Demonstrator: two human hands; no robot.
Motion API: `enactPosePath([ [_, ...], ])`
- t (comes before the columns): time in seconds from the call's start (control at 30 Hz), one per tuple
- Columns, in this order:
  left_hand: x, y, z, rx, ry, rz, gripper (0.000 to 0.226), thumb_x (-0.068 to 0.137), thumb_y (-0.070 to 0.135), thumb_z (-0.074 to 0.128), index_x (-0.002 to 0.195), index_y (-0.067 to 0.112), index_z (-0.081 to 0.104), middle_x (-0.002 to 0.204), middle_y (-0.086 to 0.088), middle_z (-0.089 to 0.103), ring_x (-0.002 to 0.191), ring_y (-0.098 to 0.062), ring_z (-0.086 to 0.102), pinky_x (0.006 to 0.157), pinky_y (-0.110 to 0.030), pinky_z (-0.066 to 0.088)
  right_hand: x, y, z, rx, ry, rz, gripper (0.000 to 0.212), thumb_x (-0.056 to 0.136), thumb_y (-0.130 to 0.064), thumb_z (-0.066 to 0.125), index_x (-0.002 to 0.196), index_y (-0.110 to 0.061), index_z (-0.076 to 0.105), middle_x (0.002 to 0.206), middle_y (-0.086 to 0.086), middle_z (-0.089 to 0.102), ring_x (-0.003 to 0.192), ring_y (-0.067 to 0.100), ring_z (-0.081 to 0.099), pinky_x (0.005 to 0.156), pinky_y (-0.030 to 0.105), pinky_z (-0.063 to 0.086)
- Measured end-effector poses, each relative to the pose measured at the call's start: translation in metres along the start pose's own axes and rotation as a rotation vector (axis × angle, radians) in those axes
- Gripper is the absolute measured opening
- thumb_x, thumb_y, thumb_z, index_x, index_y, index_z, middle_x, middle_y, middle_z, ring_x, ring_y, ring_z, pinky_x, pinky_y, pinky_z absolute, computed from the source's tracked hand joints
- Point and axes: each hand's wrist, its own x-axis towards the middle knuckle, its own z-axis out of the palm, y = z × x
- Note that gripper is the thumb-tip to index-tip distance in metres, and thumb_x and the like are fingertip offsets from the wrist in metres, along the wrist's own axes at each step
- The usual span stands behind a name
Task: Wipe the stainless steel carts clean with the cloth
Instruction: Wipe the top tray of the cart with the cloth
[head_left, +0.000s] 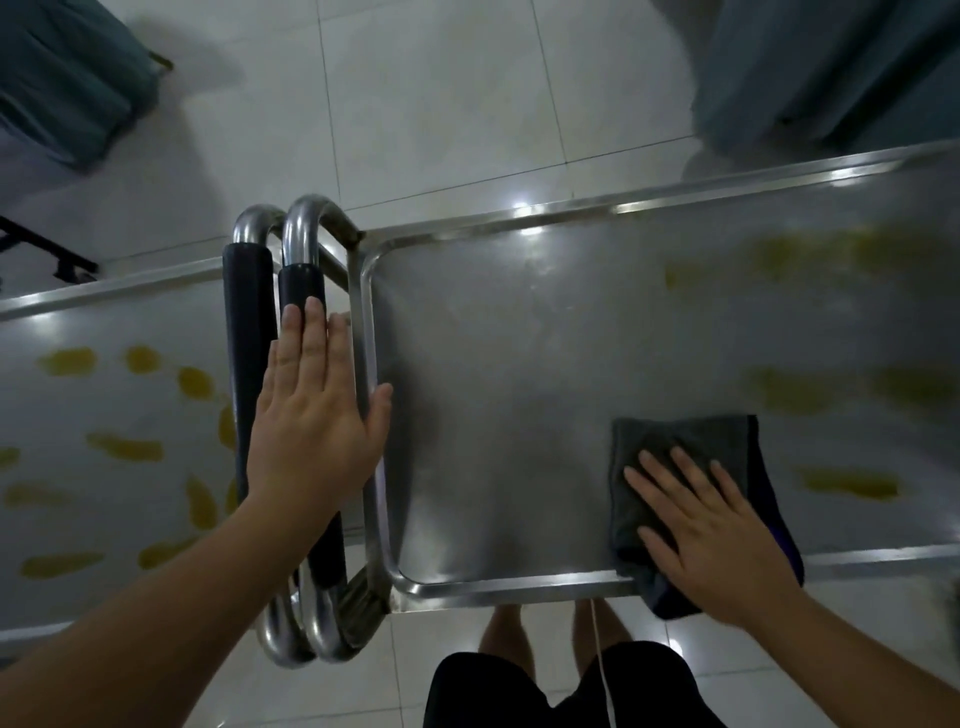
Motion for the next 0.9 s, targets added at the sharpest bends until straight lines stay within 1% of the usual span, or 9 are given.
enactPosePath([
  [0.17, 0.001, -0.004, 0.005, 0.037, 0.017, 0.011, 0.084, 0.108, 0.061, 0.028, 0.169, 0.005, 0.01, 0.178, -0.015, -0.002, 0.164, -0.024, -0.012, 0.132, -0.041, -0.004, 0.112, 0.037, -0.05, 0.01, 0.071, 0.078, 0.07, 0.102, -0.059, 0.027, 0.166, -0.034, 0.017, 0.174, -0.008, 0.012, 0.16, 0.022, 0.01, 0.128, 0.051, 0.008],
  [0.27, 0.0, -0.006, 0.007, 0.028, 0.035, 0.013, 0.083, 0.108, 0.06, 0.03, 0.169, 0.006, 0.01, 0.178, -0.015, -0.001, 0.164, -0.024, -0.011, 0.132, -0.043, -0.001, 0.189, 0.068, -0.085, 0.056, 0.102, 0.121, 0.07, 0.102, -0.063, 0.016, 0.166, -0.036, 0.004, 0.175, -0.008, 0.003, 0.16, 0.02, 0.0, 0.127, 0.049, 0.001],
  [0.33, 0.0, -0.006, 0.006, 0.027, 0.038, 0.008, 0.083, 0.108, 0.058, 0.032, 0.169, 0.006, 0.01, 0.178, -0.014, -0.001, 0.164, -0.024, -0.011, 0.132, -0.045, 0.001, 0.226, 0.078, -0.105, 0.098, 0.118, 0.205, 0.071, 0.101, -0.065, 0.01, 0.165, -0.037, -0.003, 0.175, -0.008, -0.005, 0.16, 0.02, -0.007, 0.127, 0.048, -0.004],
  [0.4, 0.0, -0.005, 0.005, 0.018, 0.037, 0.01, 0.082, 0.108, 0.057, 0.033, 0.168, 0.005, 0.011, 0.178, -0.015, 0.0, 0.164, -0.024, -0.01, 0.132, -0.045, 0.002, 0.247, 0.072, -0.115, 0.138, 0.156, 0.33, 0.071, 0.101, -0.063, 0.008, 0.165, -0.035, -0.005, 0.174, -0.008, -0.009, 0.16, 0.021, -0.009, 0.127, 0.05, -0.005],
  [0.5, 0.0, -0.006, 0.005, 0.011, 0.039, 0.002, 0.08, 0.109, 0.054, 0.034, 0.168, 0.005, 0.012, 0.178, -0.015, 0.0, 0.164, -0.025, -0.009, 0.133, -0.044, 0.0, 0.262, 0.029, -0.118, 0.176, 0.208, 0.485, 0.073, 0.101, -0.057, 0.012, 0.167, -0.027, -0.002, 0.175, -0.003, -0.007, 0.16, 0.028, -0.006, 0.128, 0.054, -0.002],
  [0.57, 0.0, -0.006, 0.006, -0.003, 0.047, 0.008, 0.078, 0.11, 0.053, 0.033, 0.168, 0.005, 0.012, 0.178, -0.015, 0.001, 0.164, -0.025, -0.009, 0.133, -0.045, 0.002, 0.269, -0.008, -0.12, 0.174, 0.199, 0.517, 0.073, 0.102, -0.054, 0.014, 0.167, -0.024, -0.002, 0.175, 0.0, -0.008, 0.16, 0.031, -0.006, 0.128, 0.055, -0.001],
  [0.7, 0.0, -0.006, 0.006, -0.016, 0.07, 0.007, 0.076, 0.11, 0.047, 0.037, 0.167, 0.001, 0.017, 0.177, -0.017, 0.005, 0.165, -0.027, -0.004, 0.133, -0.047, 0.005, 0.293, -0.094, -0.125, 0.171, 0.144, 0.373, 0.071, 0.105, -0.052, 0.018, 0.167, -0.023, -0.001, 0.175, 0.0, -0.007, 0.16, 0.031, -0.007, 0.127, 0.055, -0.003],
  [0.8, 0.001, -0.004, 0.006, -0.012, 0.075, 0.001, 0.076, 0.11, 0.045, 0.039, 0.166, -0.001, 0.017, 0.176, -0.019, 0.006, 0.165, -0.028, -0.002, 0.133, -0.048, 0.007, 0.314, -0.162, -0.125, 0.134, 0.098, 0.083, 0.07, 0.106, -0.051, 0.021, 0.166, -0.025, -0.002, 0.175, -0.002, -0.009, 0.16, 0.028, -0.011, 0.127, 0.054, -0.007],
  [0.9, 0.002, -0.003, 0.004, 0.002, 0.064, -0.002, 0.076, 0.11, 0.045, 0.038, 0.167, 0.0, 0.014, 0.177, -0.018, 0.004, 0.165, -0.027, -0.003, 0.133, -0.045, 0.004, 0.329, -0.196, -0.128, 0.082, 0.048, -0.144, 0.067, 0.108, -0.051, 0.018, 0.166, -0.026, -0.004, 0.174, -0.003, -0.012, 0.159, 0.026, -0.017, 0.127, 0.054, -0.007],
])
